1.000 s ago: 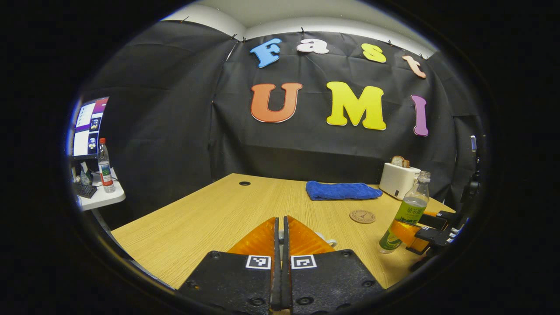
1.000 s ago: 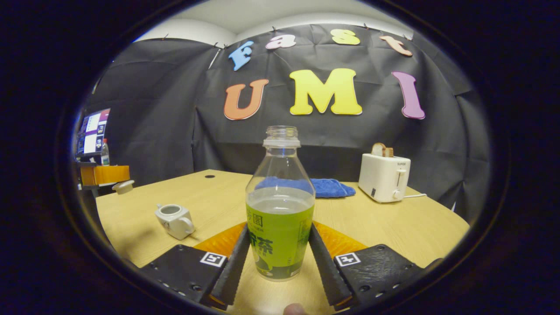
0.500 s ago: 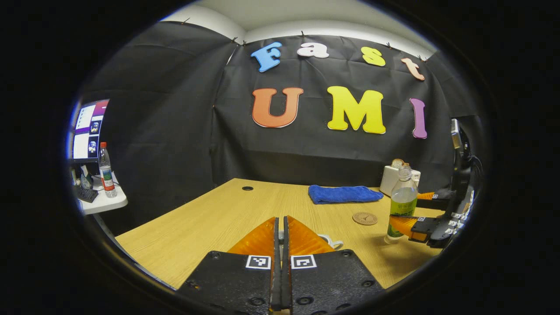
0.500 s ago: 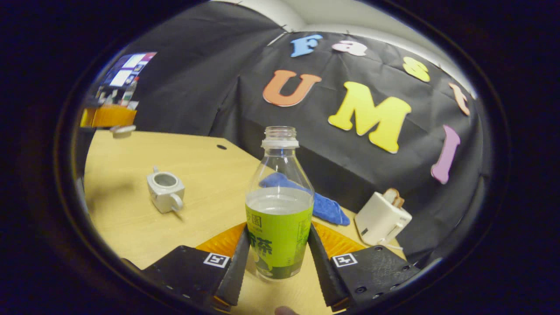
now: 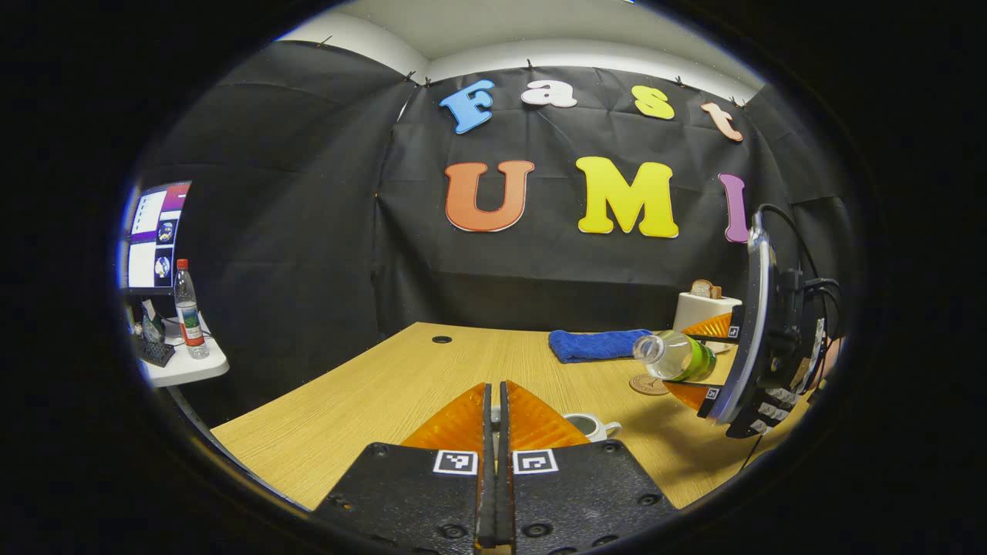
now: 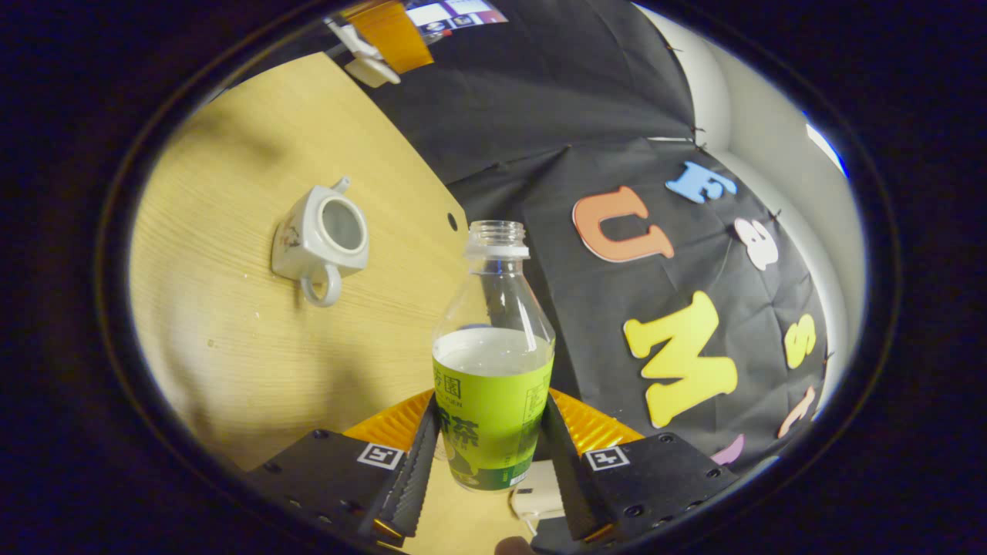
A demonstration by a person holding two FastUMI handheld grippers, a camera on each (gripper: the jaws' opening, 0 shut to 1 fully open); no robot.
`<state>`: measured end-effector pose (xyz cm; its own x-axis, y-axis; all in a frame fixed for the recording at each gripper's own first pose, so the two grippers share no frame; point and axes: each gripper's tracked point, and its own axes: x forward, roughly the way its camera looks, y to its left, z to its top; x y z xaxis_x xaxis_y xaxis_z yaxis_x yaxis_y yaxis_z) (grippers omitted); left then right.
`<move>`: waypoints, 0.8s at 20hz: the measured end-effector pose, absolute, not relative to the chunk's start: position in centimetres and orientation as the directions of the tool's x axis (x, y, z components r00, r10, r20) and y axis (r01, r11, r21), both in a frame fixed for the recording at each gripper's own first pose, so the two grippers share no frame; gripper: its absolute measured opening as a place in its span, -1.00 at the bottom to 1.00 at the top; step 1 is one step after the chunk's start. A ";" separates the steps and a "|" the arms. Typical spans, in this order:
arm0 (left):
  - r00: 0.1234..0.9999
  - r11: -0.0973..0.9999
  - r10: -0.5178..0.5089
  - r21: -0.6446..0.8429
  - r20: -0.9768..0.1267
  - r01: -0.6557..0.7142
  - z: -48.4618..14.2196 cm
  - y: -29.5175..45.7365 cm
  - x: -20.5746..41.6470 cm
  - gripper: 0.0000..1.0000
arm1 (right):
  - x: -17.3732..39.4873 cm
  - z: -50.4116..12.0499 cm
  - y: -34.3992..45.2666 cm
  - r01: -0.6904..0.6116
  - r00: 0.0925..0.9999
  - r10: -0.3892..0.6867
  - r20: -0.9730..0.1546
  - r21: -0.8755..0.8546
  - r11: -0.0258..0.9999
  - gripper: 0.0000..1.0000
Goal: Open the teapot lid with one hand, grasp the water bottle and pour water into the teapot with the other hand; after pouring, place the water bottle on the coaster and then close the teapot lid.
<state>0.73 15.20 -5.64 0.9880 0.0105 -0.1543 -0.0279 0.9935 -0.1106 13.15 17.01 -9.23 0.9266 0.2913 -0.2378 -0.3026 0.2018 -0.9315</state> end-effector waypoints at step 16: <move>0.985 0.990 0.016 -0.138 -0.170 -0.040 -6.4 16.9 0.5 -0.94 | 12.6 -9.4 20.0 -0.114 0.914 0.335 -0.231 -0.936 -0.333 0.41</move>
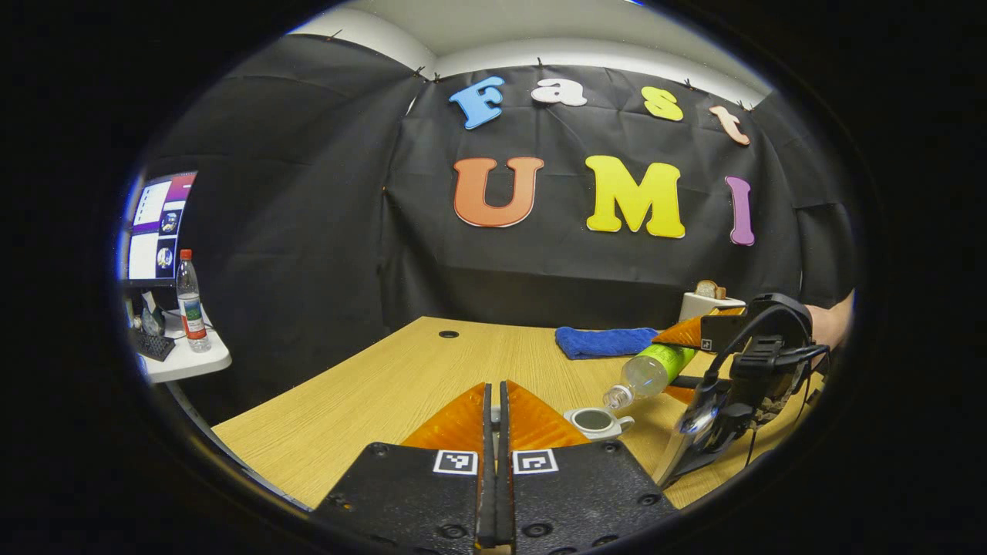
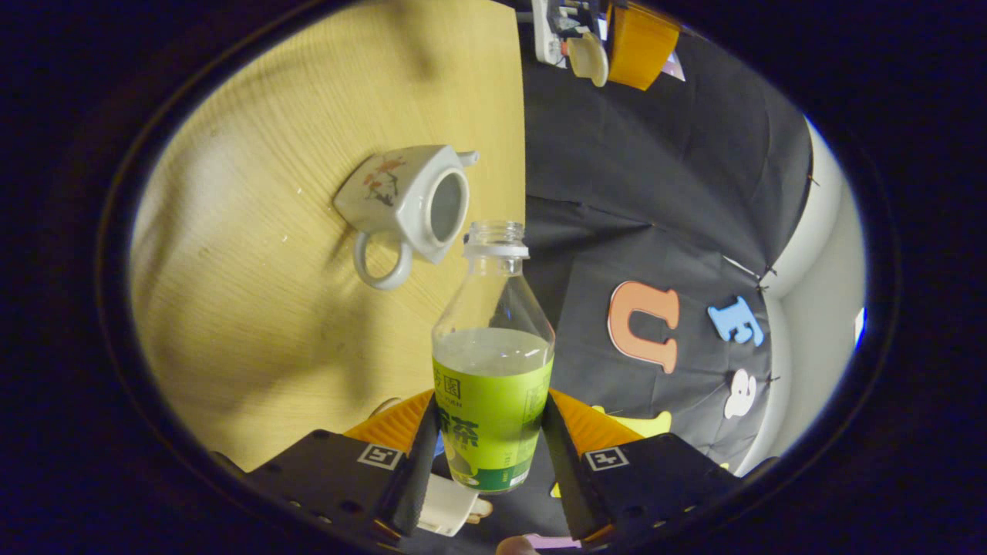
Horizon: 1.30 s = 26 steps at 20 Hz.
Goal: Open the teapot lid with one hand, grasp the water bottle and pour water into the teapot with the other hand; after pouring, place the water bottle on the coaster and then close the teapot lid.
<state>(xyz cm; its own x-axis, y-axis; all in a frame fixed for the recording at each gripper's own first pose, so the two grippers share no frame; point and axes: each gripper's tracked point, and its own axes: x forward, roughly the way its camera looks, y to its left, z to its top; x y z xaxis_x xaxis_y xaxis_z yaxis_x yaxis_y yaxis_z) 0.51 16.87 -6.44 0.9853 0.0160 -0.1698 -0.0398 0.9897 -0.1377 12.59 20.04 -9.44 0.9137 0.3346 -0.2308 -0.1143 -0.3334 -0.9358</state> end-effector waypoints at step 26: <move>0.980 0.988 0.013 -0.149 -0.198 -0.043 -7.2 17.5 0.1 -0.94 | 12.2 -5.5 22.9 0.089 0.910 0.378 -0.172 -0.809 -0.581 0.40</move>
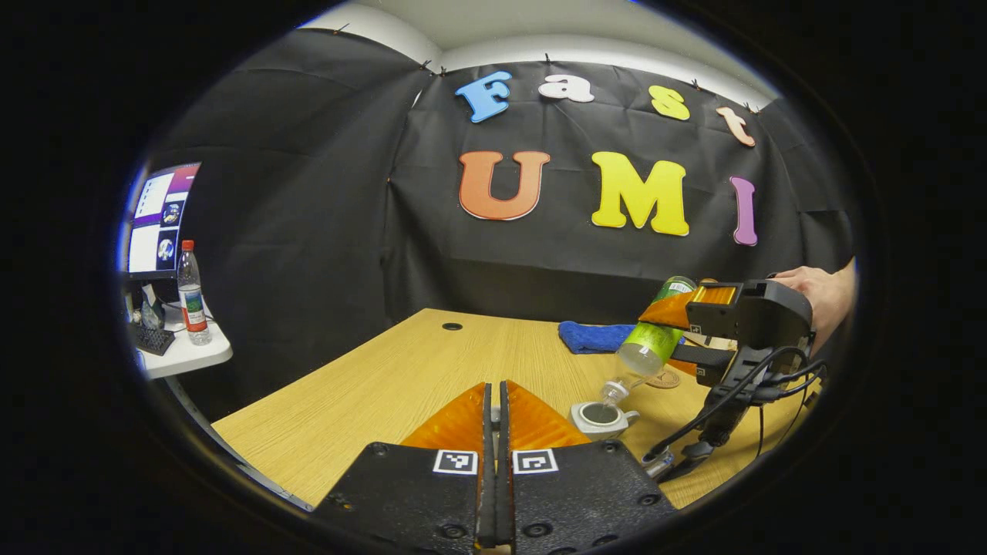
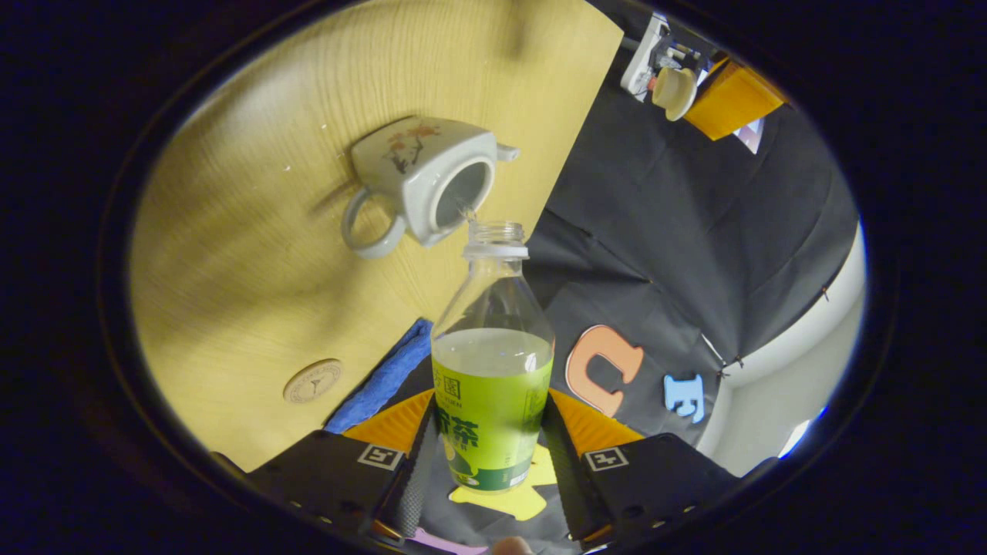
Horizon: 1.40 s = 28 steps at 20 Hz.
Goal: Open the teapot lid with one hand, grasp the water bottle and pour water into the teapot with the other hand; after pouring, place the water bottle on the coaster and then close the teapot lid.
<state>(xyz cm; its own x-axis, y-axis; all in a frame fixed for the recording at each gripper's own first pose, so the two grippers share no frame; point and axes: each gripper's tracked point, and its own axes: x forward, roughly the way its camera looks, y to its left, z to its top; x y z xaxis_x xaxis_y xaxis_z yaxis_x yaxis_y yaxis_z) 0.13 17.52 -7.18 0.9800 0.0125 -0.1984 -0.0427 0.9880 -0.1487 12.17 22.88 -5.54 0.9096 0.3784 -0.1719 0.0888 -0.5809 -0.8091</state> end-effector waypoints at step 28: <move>0.984 0.990 0.022 -0.133 -0.179 -0.046 -6.2 17.0 0.1 -0.94 | 9.6 -7.6 19.8 -0.415 0.872 0.375 -0.315 -0.882 0.224 0.43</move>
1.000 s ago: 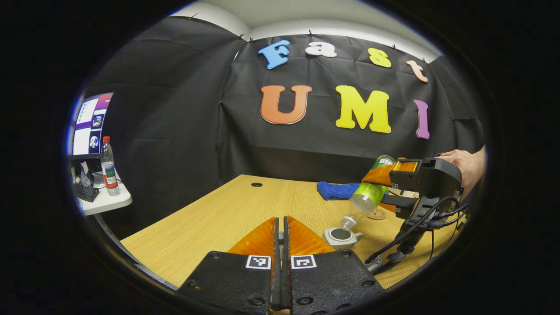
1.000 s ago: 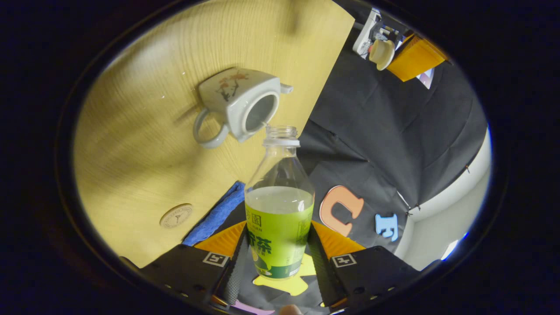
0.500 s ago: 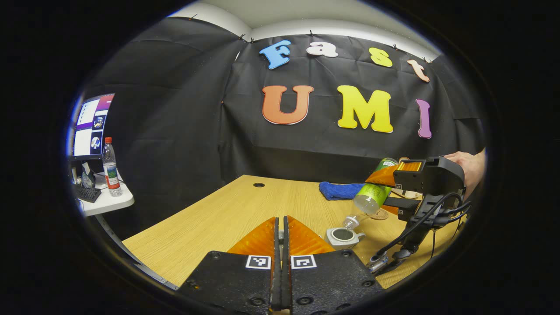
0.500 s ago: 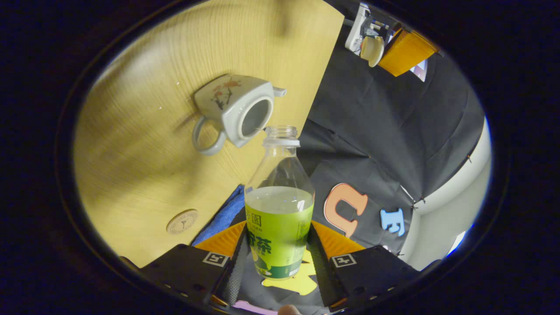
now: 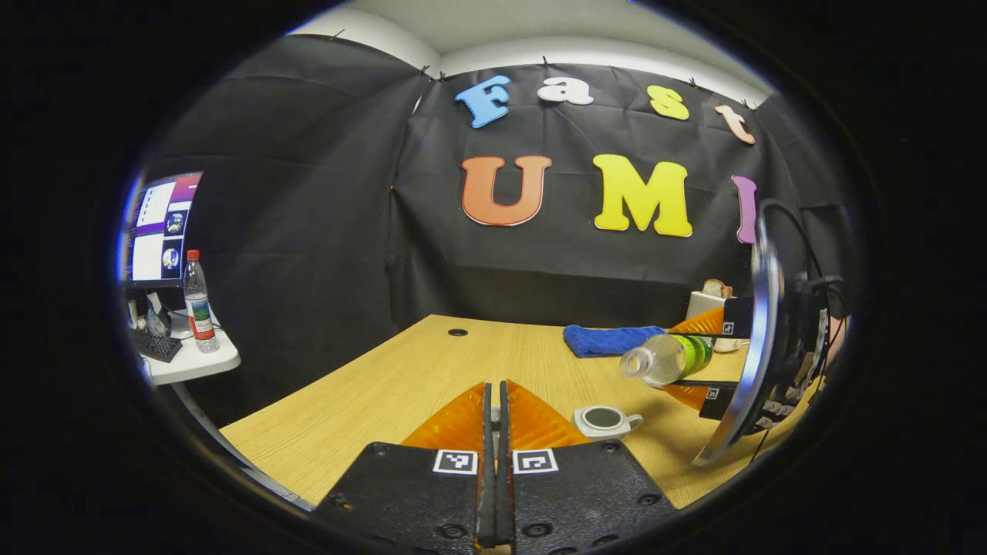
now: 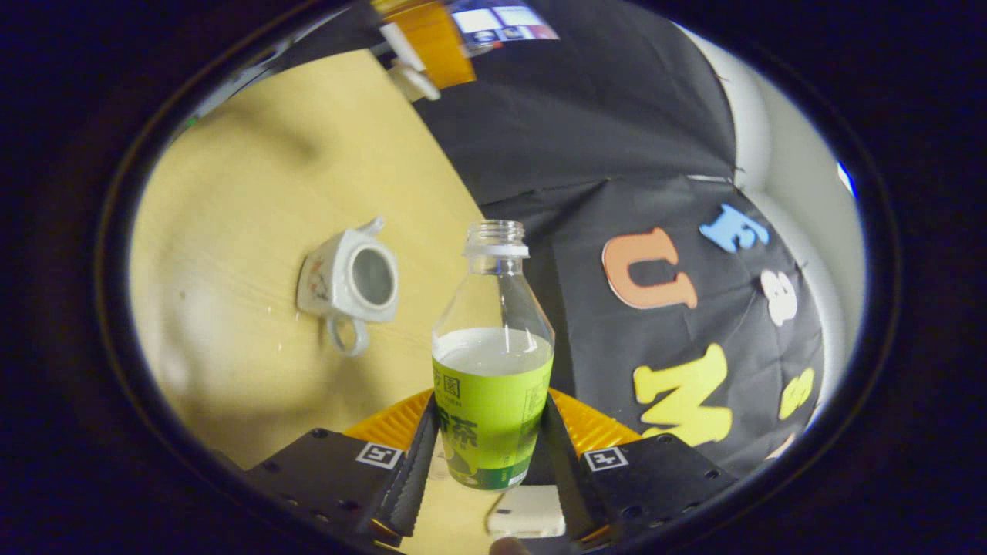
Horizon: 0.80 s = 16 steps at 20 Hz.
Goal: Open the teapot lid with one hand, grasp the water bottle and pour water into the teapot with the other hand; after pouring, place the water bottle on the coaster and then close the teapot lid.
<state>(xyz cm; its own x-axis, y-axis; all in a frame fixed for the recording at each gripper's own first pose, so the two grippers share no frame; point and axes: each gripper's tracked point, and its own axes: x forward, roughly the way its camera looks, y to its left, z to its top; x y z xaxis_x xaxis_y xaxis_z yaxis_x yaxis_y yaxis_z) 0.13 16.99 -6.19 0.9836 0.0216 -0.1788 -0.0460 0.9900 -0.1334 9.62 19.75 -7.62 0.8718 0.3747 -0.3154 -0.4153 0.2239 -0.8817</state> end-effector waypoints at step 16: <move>0.991 0.989 -0.048 -0.143 -0.126 0.030 -3.7 14.0 -0.1 -0.96 | 21.3 -5.5 9.9 -0.289 0.934 0.280 -0.221 -0.011 0.957 0.40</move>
